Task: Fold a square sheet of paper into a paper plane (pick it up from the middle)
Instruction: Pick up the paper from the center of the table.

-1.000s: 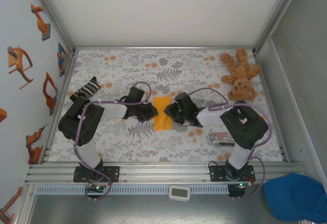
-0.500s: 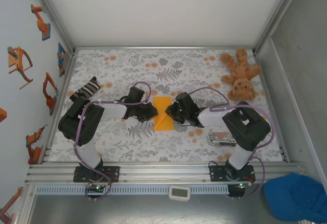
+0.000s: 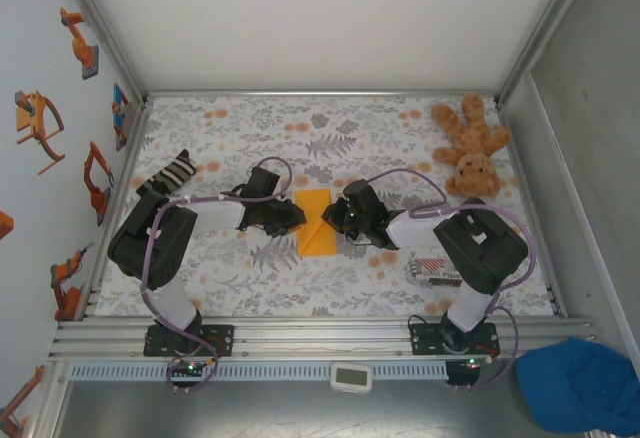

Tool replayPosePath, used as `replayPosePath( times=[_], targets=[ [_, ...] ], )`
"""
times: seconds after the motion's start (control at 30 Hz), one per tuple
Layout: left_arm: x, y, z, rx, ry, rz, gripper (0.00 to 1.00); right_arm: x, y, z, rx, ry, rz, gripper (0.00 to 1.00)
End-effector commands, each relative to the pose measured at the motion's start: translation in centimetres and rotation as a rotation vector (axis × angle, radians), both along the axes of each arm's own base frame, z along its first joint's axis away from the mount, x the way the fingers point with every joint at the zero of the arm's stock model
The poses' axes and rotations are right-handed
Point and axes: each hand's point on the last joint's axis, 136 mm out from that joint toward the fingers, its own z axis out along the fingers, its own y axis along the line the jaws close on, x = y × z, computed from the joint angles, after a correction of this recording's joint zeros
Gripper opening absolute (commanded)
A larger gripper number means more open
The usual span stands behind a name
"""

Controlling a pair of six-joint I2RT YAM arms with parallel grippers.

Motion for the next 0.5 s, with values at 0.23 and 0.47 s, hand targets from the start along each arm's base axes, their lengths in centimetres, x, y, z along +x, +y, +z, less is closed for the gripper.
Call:
replayPosePath(
  times=[0.23, 0.47],
  targets=[
    [2.1, 4.9, 8.6, -0.097, -0.167, 0.152, 0.41, 1.6, 0.0, 8.6, 0.026, -0.275, 0.039, 0.02],
    [2.1, 5.7, 15.7, -0.310, -0.338, 0.216, 0.78, 2.3, 0.4, 16.9, 0.175, -0.409, 0.066, 0.02]
  ],
)
